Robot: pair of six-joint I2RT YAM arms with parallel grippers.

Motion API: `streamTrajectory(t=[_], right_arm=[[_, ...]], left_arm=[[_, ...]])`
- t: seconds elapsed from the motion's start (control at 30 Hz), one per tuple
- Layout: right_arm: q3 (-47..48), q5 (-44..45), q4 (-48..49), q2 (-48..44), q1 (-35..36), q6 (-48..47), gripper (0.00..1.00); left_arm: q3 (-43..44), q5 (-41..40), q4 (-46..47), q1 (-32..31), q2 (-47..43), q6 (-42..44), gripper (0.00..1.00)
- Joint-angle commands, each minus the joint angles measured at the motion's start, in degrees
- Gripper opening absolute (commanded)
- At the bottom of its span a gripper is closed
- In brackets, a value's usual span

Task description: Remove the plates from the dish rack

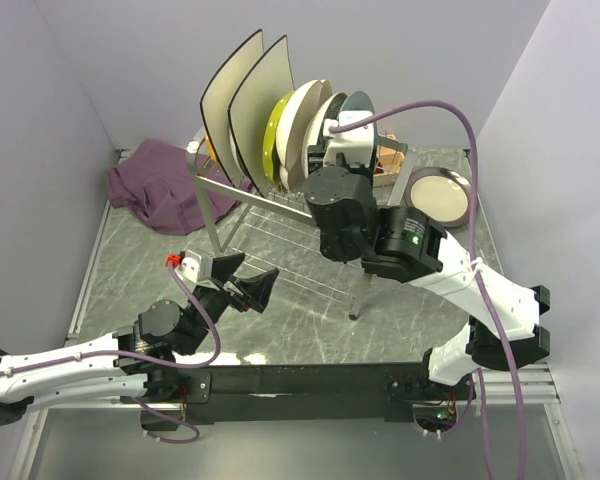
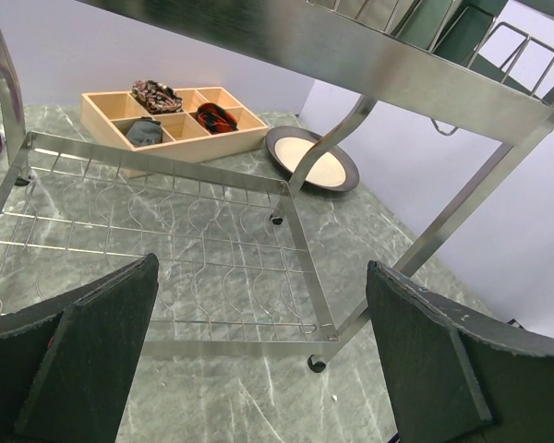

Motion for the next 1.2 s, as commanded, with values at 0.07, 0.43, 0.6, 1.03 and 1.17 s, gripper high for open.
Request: streamTrajectory(t=[0.07, 0.43, 0.6, 1.03, 1.17], right_arm=[[2.7, 2.9, 3.7, -3.3, -0.8, -3.4, 0.56], [5.7, 3.2, 3.4, -1.2, -0.8, -5.6, 0.59], [4.2, 3.6, 3.1, -1.6, -0.9, -4.9, 0.56], [2.8, 0.3, -12.4, -0.6, -4.9, 12.1, 0.47], [3.9, 0.0, -16.2, 0.4, -5.8, 14.8, 0.46]], left_arm=[[0.2, -0.3, 2.1, -0.3, -0.2, 0.3, 0.99], [0.3, -0.5, 2.4, -0.3, 0.5, 0.5, 0.99], [0.4, -0.5, 2.2, -0.3, 0.5, 0.5, 0.99], [0.3, -0.6, 2.2, -0.3, 0.5, 0.5, 0.99], [0.3, -0.7, 2.3, -0.3, 0.4, 0.5, 0.99]])
